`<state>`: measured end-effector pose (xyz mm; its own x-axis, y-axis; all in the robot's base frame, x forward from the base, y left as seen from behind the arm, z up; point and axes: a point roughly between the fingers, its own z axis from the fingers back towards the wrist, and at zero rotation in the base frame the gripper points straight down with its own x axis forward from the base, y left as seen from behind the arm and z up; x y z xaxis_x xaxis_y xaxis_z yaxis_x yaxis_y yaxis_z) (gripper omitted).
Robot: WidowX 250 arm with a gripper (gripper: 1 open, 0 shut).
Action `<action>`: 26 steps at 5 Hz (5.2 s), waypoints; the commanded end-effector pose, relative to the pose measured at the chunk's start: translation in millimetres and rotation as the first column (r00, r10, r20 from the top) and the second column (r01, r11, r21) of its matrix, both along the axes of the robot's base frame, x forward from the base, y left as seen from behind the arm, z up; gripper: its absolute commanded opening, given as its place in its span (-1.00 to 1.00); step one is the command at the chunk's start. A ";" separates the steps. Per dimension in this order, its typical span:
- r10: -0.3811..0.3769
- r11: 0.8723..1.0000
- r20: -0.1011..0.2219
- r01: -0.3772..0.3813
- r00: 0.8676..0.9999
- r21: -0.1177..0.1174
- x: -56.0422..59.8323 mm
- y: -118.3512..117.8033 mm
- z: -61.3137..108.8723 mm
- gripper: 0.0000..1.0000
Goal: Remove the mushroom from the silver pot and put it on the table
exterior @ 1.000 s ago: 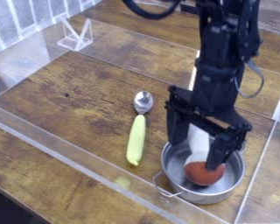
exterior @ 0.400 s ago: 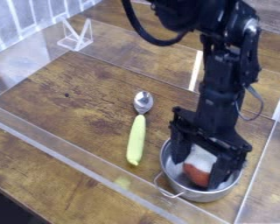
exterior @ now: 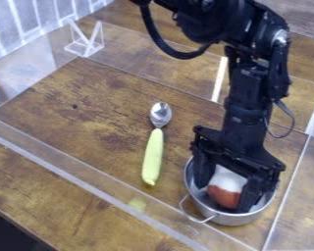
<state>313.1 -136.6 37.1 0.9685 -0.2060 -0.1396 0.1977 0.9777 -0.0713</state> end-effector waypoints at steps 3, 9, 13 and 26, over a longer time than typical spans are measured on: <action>0.040 0.999 0.014 -0.039 0.999 -0.007 -10.9 28.0 3.0 -1.00; 0.334 0.939 0.145 -0.342 0.931 0.033 -4.5 135.6 87.7 -1.00; 0.279 0.958 0.146 -0.286 0.949 0.030 0.7 97.3 73.6 -1.00; 0.285 0.952 0.185 -0.300 0.941 0.060 18.5 127.6 93.0 -1.00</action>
<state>333.2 -12.6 108.4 0.9956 0.0853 -0.0378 -0.0842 0.9960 0.0289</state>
